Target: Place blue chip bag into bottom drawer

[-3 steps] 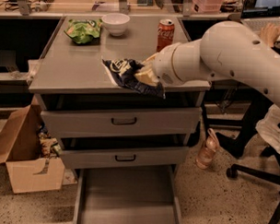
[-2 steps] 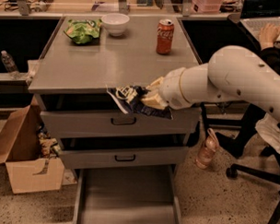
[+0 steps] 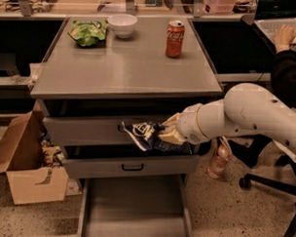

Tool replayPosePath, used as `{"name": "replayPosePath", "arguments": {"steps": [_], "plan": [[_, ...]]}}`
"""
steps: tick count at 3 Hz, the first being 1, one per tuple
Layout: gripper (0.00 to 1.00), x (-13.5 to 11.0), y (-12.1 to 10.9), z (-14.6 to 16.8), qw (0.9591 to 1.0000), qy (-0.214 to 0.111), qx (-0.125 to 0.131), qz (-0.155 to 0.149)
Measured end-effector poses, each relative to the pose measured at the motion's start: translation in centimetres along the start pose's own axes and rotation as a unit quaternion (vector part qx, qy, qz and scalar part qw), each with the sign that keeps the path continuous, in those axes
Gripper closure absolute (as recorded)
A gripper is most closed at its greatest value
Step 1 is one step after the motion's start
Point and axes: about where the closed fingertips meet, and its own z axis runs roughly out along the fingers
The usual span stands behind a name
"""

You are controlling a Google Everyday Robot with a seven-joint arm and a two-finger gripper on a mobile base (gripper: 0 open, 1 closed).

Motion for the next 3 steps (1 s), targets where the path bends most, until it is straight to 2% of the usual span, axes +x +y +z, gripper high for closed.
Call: {"name": "replayPosePath", "arguments": {"steps": [1,2,3], "plan": [[1.0,1.9,1.7,3.0,0.9998,-0.009,-0.019,0.001],[1.0,6.8,5.2,9.5,0.9988,-0.003,-0.048,0.013],[1.0,13.0,8.9,15.9,0.9971,0.001,-0.065,0.038]]}}
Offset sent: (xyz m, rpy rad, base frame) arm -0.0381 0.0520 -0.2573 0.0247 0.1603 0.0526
